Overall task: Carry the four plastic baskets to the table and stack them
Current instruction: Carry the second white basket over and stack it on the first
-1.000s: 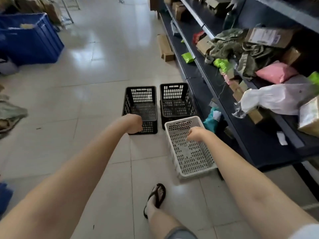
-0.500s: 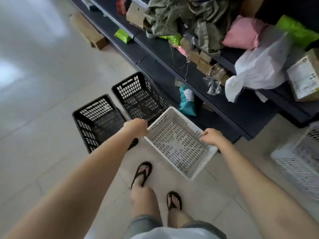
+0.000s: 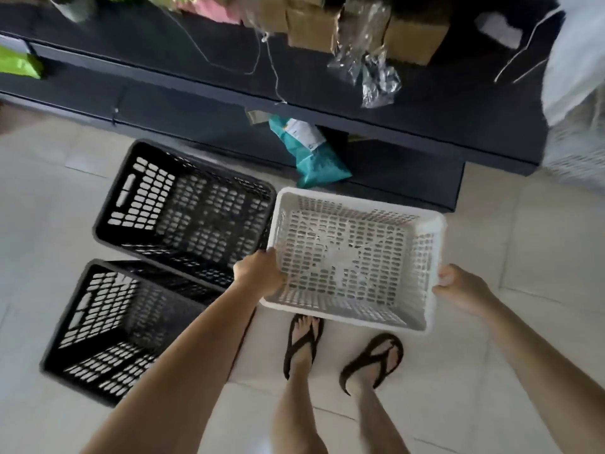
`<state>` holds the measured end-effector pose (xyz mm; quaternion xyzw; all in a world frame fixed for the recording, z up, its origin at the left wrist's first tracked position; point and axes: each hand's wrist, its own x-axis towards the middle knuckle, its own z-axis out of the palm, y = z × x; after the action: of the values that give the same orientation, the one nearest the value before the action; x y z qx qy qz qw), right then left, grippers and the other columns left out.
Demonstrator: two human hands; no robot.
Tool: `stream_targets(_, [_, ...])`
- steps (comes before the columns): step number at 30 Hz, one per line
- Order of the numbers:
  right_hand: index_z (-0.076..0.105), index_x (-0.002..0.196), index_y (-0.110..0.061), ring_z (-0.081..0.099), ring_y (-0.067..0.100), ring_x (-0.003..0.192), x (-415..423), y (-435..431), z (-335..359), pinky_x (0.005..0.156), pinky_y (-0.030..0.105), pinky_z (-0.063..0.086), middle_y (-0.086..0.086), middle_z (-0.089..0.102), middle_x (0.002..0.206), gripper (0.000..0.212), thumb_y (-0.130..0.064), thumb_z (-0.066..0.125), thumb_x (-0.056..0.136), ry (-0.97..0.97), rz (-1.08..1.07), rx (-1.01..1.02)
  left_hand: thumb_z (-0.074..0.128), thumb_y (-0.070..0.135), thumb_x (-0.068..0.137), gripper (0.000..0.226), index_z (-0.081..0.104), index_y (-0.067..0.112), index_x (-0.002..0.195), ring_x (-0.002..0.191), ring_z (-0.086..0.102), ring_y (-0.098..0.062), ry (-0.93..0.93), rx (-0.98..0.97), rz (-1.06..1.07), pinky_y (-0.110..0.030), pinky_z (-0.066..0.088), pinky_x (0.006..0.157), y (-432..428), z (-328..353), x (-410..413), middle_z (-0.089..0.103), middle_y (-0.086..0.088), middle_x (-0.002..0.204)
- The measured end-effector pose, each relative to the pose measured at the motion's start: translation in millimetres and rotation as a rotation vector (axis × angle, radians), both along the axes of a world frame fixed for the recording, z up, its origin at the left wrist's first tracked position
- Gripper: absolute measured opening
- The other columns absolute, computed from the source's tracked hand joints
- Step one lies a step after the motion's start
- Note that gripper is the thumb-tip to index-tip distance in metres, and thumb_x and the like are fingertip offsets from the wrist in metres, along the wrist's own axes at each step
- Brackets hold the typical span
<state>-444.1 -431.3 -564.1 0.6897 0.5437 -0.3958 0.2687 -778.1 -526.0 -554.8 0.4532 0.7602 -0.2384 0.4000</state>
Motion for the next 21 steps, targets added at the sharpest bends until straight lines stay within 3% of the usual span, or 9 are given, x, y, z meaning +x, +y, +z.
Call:
stream_targets(6, [0.04, 0.139, -0.017, 0.058, 0.036, 0.108, 19, -13, -97, 0.085, 0.032, 0.046, 0.02, 0.049, 0.128, 0.057, -0.021, 0.06, 0.086, -0.085, -0.082, 0.035, 0.046, 0.016, 0.092, 0.043, 0.038, 0.008, 0.134, 0.119, 0.057, -0.035, 0.048, 0.0, -0.036, -0.047, 0.051, 0.089, 15, -118, -15, 0.048, -0.013, 0.136])
stream_targets(11, [0.036, 0.142, -0.028, 0.045, 0.04, 0.123, 38, -21, -154, 0.098, 0.046, 0.047, 0.013, 0.036, 0.14, 0.059, -0.02, 0.056, 0.087, -0.16, -0.088, 0.126, 0.047, 0.016, 0.093, 0.062, 0.019, 0.014, 0.148, 0.119, 0.053, -0.04, 0.065, 0.063, 0.02, -0.045, 0.05, 0.08, 19, -188, -10, 0.039, -0.016, 0.142])
stream_targets(14, [0.034, 0.143, -0.025, 0.044, 0.04, 0.124, 51, -26, -186, 0.1, 0.042, 0.044, 0.015, 0.032, 0.144, 0.062, -0.015, 0.057, 0.086, -0.114, -0.112, 0.134, 0.052, 0.013, 0.09, 0.062, 0.025, 0.018, 0.145, 0.124, 0.043, -0.043, 0.128, 0.193, 0.093, -0.051, 0.049, 0.08, 18, -211, -2, 0.035, -0.017, 0.14])
stream_targets(18, [0.031, 0.141, -0.021, 0.06, 0.038, 0.103, 52, -27, -208, 0.085, 0.038, 0.049, 0.02, 0.041, 0.132, 0.063, -0.002, 0.053, 0.086, -0.045, -0.171, 0.287, 0.056, 0.008, 0.085, 0.054, 0.029, 0.01, 0.132, 0.124, 0.038, -0.045, 0.264, 0.244, 0.186, -0.058, 0.048, 0.082, 16, -223, 5, 0.036, -0.023, 0.133])
stream_targets(21, [0.02, 0.142, -0.032, 0.058, 0.035, 0.098, 56, -29, -217, 0.077, 0.041, 0.05, 0.017, 0.045, 0.123, 0.073, 0.005, 0.049, 0.086, -0.061, -0.165, 0.446, 0.052, 0.005, 0.086, 0.048, 0.027, 0.007, 0.127, 0.108, 0.056, -0.048, 0.3, 0.248, 0.369, -0.056, 0.049, 0.08, 12, -233, 5, 0.054, -0.03, 0.121])
